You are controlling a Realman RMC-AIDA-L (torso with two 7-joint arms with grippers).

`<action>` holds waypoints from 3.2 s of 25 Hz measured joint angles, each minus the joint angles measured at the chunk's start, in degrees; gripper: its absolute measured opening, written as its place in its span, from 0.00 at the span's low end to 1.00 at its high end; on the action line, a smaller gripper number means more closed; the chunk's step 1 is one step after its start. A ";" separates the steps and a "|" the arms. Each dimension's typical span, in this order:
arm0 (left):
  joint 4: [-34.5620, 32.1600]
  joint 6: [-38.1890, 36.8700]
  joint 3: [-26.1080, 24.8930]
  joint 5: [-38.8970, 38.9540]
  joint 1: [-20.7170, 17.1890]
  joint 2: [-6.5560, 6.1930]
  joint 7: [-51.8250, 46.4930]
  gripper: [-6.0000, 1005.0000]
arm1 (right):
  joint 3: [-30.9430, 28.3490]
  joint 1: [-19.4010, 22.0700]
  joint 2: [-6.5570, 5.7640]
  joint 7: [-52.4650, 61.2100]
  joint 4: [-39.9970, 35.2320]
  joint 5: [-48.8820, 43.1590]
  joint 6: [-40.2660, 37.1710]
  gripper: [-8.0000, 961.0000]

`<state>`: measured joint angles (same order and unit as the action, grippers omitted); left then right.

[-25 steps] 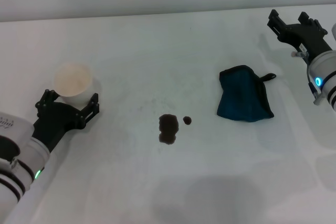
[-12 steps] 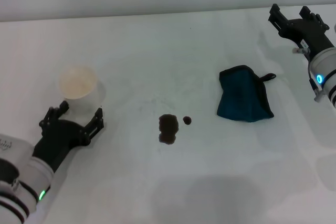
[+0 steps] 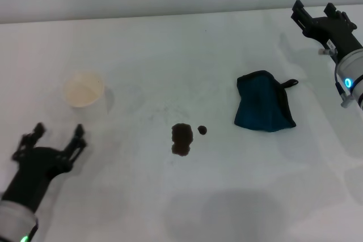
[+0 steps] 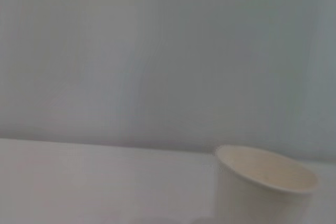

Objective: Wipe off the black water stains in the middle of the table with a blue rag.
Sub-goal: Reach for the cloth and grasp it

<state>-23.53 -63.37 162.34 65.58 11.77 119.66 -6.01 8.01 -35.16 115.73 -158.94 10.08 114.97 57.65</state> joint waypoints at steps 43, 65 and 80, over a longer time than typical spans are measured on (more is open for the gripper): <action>15.21 -8.49 0.40 10.36 9.11 -0.22 -10.30 0.89 | 65.68 5.95 -0.43 125.51 -85.82 -58.74 12.30 0.89; 14.17 -4.92 -0.20 14.08 10.08 -0.17 -10.04 0.89 | 93.05 8.12 -0.07 171.25 -93.93 -96.29 14.08 0.88; 14.12 -3.24 -0.17 14.23 11.83 -0.31 -9.85 0.89 | 92.80 8.22 -0.39 170.35 -85.64 -95.88 5.92 0.87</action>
<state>-9.41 -66.61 162.16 79.81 23.60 119.35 -15.86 100.81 -26.94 115.34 11.41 -75.56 19.09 63.57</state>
